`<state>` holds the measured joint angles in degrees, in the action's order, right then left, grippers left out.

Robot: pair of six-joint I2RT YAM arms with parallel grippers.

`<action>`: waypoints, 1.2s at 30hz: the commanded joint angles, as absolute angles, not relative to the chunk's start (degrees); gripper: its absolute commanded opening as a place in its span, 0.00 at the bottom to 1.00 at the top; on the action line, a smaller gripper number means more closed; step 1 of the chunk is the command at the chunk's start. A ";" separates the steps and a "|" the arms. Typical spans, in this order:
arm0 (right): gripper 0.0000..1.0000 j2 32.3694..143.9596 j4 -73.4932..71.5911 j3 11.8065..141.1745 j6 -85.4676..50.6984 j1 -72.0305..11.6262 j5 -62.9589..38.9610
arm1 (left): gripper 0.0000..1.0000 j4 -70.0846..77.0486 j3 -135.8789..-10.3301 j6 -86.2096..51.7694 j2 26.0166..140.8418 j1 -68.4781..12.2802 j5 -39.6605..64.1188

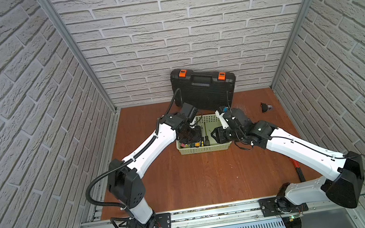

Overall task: Put the screwdriver in the bin
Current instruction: Place the screwdriver in the bin.

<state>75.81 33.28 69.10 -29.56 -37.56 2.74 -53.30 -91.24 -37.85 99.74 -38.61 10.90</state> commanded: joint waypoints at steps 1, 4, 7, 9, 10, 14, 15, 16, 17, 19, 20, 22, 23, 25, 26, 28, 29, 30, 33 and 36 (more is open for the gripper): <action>0.47 75.38 32.87 71.45 -28.57 -37.68 3.25 | 0.09 -55.28 -94.10 -29.46 104.32 -35.54 15.37; 0.47 75.45 32.86 71.32 -28.66 -37.62 3.22 | 0.09 -54.45 -95.92 -27.67 107.89 -33.87 17.25; 0.47 75.63 33.17 70.96 -28.64 -37.64 2.90 | 0.09 -53.58 -96.87 -26.72 110.72 -33.40 16.92; 0.47 75.62 33.38 70.62 -28.66 -37.58 2.90 | 0.09 -52.43 -97.19 -27.02 112.37 -33.05 17.25; 0.47 75.62 33.48 70.51 -28.65 -37.62 2.90 | 0.08 -51.82 -97.42 -27.21 113.17 -32.97 17.50; 0.47 75.34 33.66 69.56 -28.74 -37.64 3.16 | 0.08 -49.65 -97.87 -28.79 115.45 -33.05 17.20; 0.47 75.40 33.51 69.23 -28.83 -37.62 3.25 | 0.08 -49.14 -97.76 -29.35 115.82 -33.10 16.65; 0.47 75.40 33.32 68.84 -28.98 -37.62 3.25 | 0.09 -48.66 -97.73 -30.18 116.37 -33.14 15.91; 0.47 75.48 33.06 68.44 -29.15 -37.65 3.11 | 0.09 -48.24 -97.70 -31.07 116.78 -33.15 15.33; 0.47 75.90 32.87 68.12 -29.42 -37.66 2.52 | 0.11 -47.06 -97.56 -32.18 117.39 -33.13 14.92; 0.47 76.09 32.87 67.96 -29.60 -37.62 2.17 | 0.11 -46.60 -97.59 -32.66 117.70 -33.22 14.23; 0.47 76.29 32.57 67.72 -29.77 -37.66 1.72 | 0.13 -46.04 -97.86 -33.12 118.22 -33.40 12.88; 0.47 76.34 32.43 67.60 -29.81 -37.58 1.59 | 0.15 -45.95 -98.05 -33.24 118.57 -33.44 12.50; 0.47 76.20 32.34 67.50 -29.80 -37.64 1.51 | 0.20 -45.89 -98.48 -33.55 119.16 -33.55 12.14; 0.47 76.09 32.34 67.42 -29.77 -37.63 1.57 | 0.22 -45.88 -98.44 -33.56 119.27 -33.57 11.96; 0.47 75.76 32.34 67.17 -29.67 -37.62 1.68 | 0.27 -45.83 -98.34 -33.66 119.34 -33.68 11.68; 0.47 75.66 32.26 67.02 -29.58 -37.63 1.76 | 0.30 -45.76 -98.20 -33.71 119.30 -33.63 11.61; 0.47 75.50 32.25 66.84 -29.50 -37.62 1.82 | 0.32 -45.72 -98.14 -33.75 119.28 -33.57 11.47; 0.47 75.40 31.93 66.00 -29.60 -37.62 1.87 | 0.35 -45.09 -97.80 -33.89 119.09 -33.57 11.71; 0.46 75.41 31.29 65.15 -29.79 -37.62 1.67 | 0.38 -45.08 -97.74 -34.23 118.96 -33.57 11.58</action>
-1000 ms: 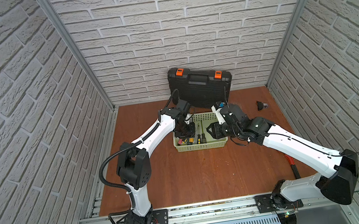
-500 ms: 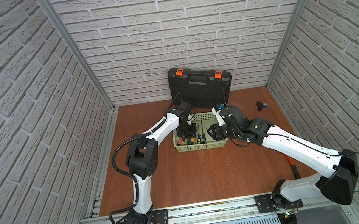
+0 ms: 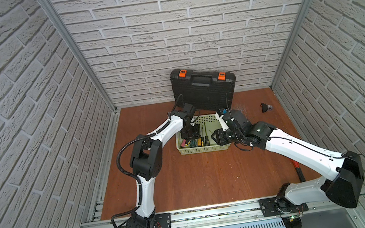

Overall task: Put the screwdriver in the bin
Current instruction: Place the screwdriver in the bin, then reset both arms

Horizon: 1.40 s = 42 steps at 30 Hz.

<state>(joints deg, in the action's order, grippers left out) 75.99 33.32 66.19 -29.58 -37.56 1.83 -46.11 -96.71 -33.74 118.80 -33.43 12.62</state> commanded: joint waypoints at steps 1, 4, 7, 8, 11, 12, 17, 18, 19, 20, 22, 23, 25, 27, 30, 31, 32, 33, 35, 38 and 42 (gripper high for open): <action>0.46 75.46 31.33 65.17 -29.75 -37.62 1.51 | 0.38 -45.17 -97.51 -34.40 118.58 -33.57 11.67; 0.46 74.97 31.96 65.56 -29.71 -37.62 1.53 | 0.38 -44.37 -95.23 -34.70 115.26 -33.57 11.36; 0.46 73.53 32.71 65.56 -29.20 -37.62 2.92 | 0.41 -44.00 -92.57 -34.80 110.14 -33.24 10.46; 0.46 73.13 33.22 65.89 -28.90 -37.64 3.50 | 0.42 -44.35 -91.68 -34.79 108.15 -32.93 10.01; 0.46 72.18 35.06 67.08 -27.67 -37.67 5.33 | 0.50 -44.04 -87.47 -34.80 101.56 -31.97 8.48; 0.46 71.83 35.59 67.31 -27.20 -37.64 6.12 | 0.53 -43.77 -85.99 -34.74 99.32 -31.55 7.95; 0.49 70.40 38.20 66.38 -23.17 -37.64 12.44 | 0.98 -43.11 -77.08 -33.31 87.51 -28.02 4.88; 0.50 70.02 39.19 66.78 -22.23 -37.62 13.44 | 0.98 -42.89 -75.22 -33.14 85.22 -27.05 3.93; 0.52 69.35 39.94 67.09 -21.15 -37.62 14.82 | 0.98 -42.44 -73.04 -32.90 82.53 -25.67 2.85; 0.70 68.55 40.52 67.47 -20.00 -37.61 17.08 | 0.98 -41.68 -70.70 -32.64 80.07 -23.98 1.81; 1.00 66.84 40.37 67.52 -18.53 -37.62 23.30 | 0.98 -39.87 -66.56 -31.80 75.95 -20.40 0.13; 1.00 65.90 39.16 67.14 -16.69 -37.53 26.17 | 0.98 -38.74 -64.63 -30.88 74.21 -18.35 -0.21; 1.00 64.70 36.22 66.40 -11.89 -37.38 30.70 | 0.98 -35.51 -60.83 -28.41 71.02 -15.09 -0.52; 1.00 63.60 30.11 63.56 -3.45 -37.13 33.98 | 0.98 -31.14 -56.83 -25.24 67.92 -12.66 -1.77; 1.00 61.00 14.20 53.39 10.58 -35.61 34.19 | 0.98 -22.40 -49.43 -20.02 63.92 -10.88 -7.70; 1.00 60.22 9.00 49.43 14.14 -34.68 34.49 | 0.98 -18.54 -46.20 -18.43 62.84 -10.47 -10.36; 0.99 59.80 5.24 46.77 15.33 -33.19 35.22 | 0.98 -14.43 -42.95 -17.37 61.70 -9.70 -11.81; 0.99 59.68 4.43 45.53 13.87 -31.45 35.63 | 0.98 -10.51 -39.57 -16.47 60.80 -8.84 -11.86; 1.00 58.14 2.44 42.53 10.09 -27.52 34.64 | 0.98 -1.82 -32.95 -15.82 59.17 -7.51 -13.71; 0.98 54.49 -6.61 34.56 8.23 -22.73 30.38 | 0.98 2.04 -28.73 -14.84 59.21 -6.92 -19.74; 0.97 55.89 -19.74 26.31 6.26 -16.73 23.50 | 0.98 12.63 -24.72 -7.42 60.44 -6.48 -21.20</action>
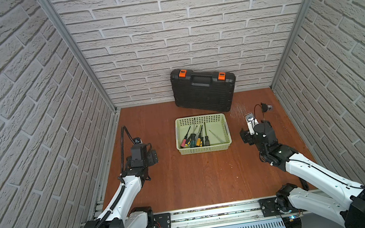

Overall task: Put the screwdriver in the bin
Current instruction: Reset both arms

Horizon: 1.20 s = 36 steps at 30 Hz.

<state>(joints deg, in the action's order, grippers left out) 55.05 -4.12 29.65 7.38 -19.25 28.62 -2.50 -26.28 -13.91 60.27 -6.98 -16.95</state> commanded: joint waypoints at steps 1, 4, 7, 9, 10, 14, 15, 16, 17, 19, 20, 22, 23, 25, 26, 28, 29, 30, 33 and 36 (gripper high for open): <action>0.97 57.62 -21.48 25.79 6.32 -15.78 23.11 | 0.98 14.71 -23.61 -6.42 61.33 -5.89 -20.83; 0.96 61.79 -25.86 24.31 5.92 -13.18 20.64 | 0.98 21.24 -21.20 -7.47 63.78 -3.67 -18.87; 0.95 66.15 -31.36 22.45 4.50 -10.96 17.98 | 0.98 31.43 -18.52 -6.48 67.70 -2.56 -16.68; 0.95 69.34 -33.04 22.35 3.46 -10.02 16.84 | 0.98 35.38 -18.84 -5.49 71.36 -1.95 -15.68; 0.94 70.57 -33.92 22.13 3.09 -9.36 15.03 | 0.98 36.87 -19.18 -4.77 72.66 -1.89 -14.59; 0.94 75.42 -45.22 18.02 1.74 -8.28 13.71 | 0.98 42.89 -20.57 -2.78 77.83 -1.43 -11.60; 0.93 76.47 -46.90 17.39 1.73 -8.03 13.05 | 0.98 45.27 -20.36 -2.84 79.00 -1.16 -11.15; 0.93 78.30 -49.80 16.61 1.82 -7.76 12.14 | 0.98 48.12 -20.16 -2.84 80.62 -0.69 -10.62; 0.93 80.19 -52.50 16.06 1.85 -7.57 11.13 | 0.98 50.20 -20.13 -2.75 82.65 -0.38 -10.73; 0.92 84.16 -57.37 15.57 1.94 -7.27 10.10 | 0.98 54.89 -19.58 -3.09 86.89 0.10 -9.83; 0.93 86.08 -60.59 15.38 2.12 -7.03 9.17 | 0.98 57.79 -19.20 -3.56 89.16 0.43 -9.93; 1.00 85.25 -57.66 16.24 2.10 -6.77 8.16 | 0.98 57.49 -19.95 -3.92 90.29 1.04 -9.01; 1.00 84.66 -54.53 17.36 1.74 -6.23 7.38 | 0.98 53.80 -21.06 -4.26 89.58 1.56 -7.57; 1.00 85.41 -49.55 20.37 0.27 -3.95 3.52 | 0.98 53.29 -21.95 -5.24 90.12 3.06 -4.98; 1.00 85.07 -48.82 20.57 0.00 -3.29 2.48 | 0.98 52.03 -22.23 -5.46 89.94 3.45 -4.46; 1.00 84.64 -48.21 20.53 0.07 -3.25 2.46 | 0.98 52.64 -22.16 -5.57 90.11 3.63 -4.25; 1.00 84.68 -47.90 20.63 0.02 -3.25 2.46 | 0.98 52.42 -22.22 -5.54 90.00 3.60 -4.22; 1.00 84.55 -47.99 20.73 0.06 -3.25 2.46 | 0.98 52.77 -22.15 -5.54 90.17 3.68 -4.24; 1.00 84.32 -47.68 20.67 0.08 -3.28 2.43 | 0.98 52.59 -22.15 -5.54 90.12 3.62 -4.23; 1.00 84.37 -47.65 20.65 0.05 -3.33 2.37 | 0.98 52.81 -22.08 -5.56 90.09 3.64 -4.20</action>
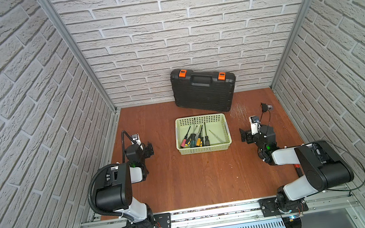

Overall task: Put the screwdriver in the bin
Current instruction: Reset both arms

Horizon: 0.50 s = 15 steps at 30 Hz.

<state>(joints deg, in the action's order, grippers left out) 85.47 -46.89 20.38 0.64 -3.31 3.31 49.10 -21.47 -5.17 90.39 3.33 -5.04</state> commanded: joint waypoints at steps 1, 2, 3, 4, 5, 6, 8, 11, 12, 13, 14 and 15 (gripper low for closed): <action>1.00 84.38 -47.64 20.65 0.06 -3.24 2.37 | 0.98 52.75 -22.07 -5.54 90.01 3.65 -4.27; 1.00 84.38 -47.64 20.65 0.09 -3.30 2.40 | 0.98 52.82 -22.06 -5.56 90.02 3.58 -4.25; 1.00 84.36 -47.59 20.65 0.05 -3.33 2.38 | 0.98 52.82 -22.06 -5.55 90.01 3.64 -4.28; 1.00 84.29 -47.67 20.65 0.08 -3.27 2.37 | 0.98 52.82 -22.06 -5.54 90.00 3.68 -4.23; 1.00 84.24 -47.64 20.65 0.13 -3.26 2.29 | 0.98 52.82 -22.06 -5.54 90.01 3.64 -4.22; 1.00 84.29 -47.59 20.65 0.09 -3.25 2.24 | 0.98 52.82 -22.06 -5.54 90.00 3.67 -4.26; 1.00 84.29 -47.55 20.65 0.10 -3.27 2.29 | 0.98 52.82 -22.06 -5.55 90.03 3.56 -4.21; 1.00 84.46 -47.29 20.83 0.14 -3.30 2.21 | 0.98 52.78 -22.08 -5.54 90.02 3.61 -4.24; 1.00 84.67 -46.78 21.12 0.07 -3.27 2.21 | 0.98 52.78 -22.07 -5.54 90.03 3.59 -4.22; 1.00 84.96 -46.40 21.61 0.10 -3.25 1.99 | 0.98 52.82 -22.08 -5.54 90.03 3.68 -4.17; 1.00 84.92 -46.64 21.47 0.06 -3.25 2.09 | 0.98 52.82 -22.06 -5.54 90.05 3.67 -4.23; 1.00 84.75 -46.59 21.38 0.08 -3.25 2.11 | 0.98 52.77 -22.06 -5.54 90.05 3.67 -4.20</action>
<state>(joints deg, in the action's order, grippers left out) 85.47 -46.41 20.53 0.62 -3.31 2.59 49.23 -21.47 -5.19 90.39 3.38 -4.78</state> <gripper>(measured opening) 0.998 0.982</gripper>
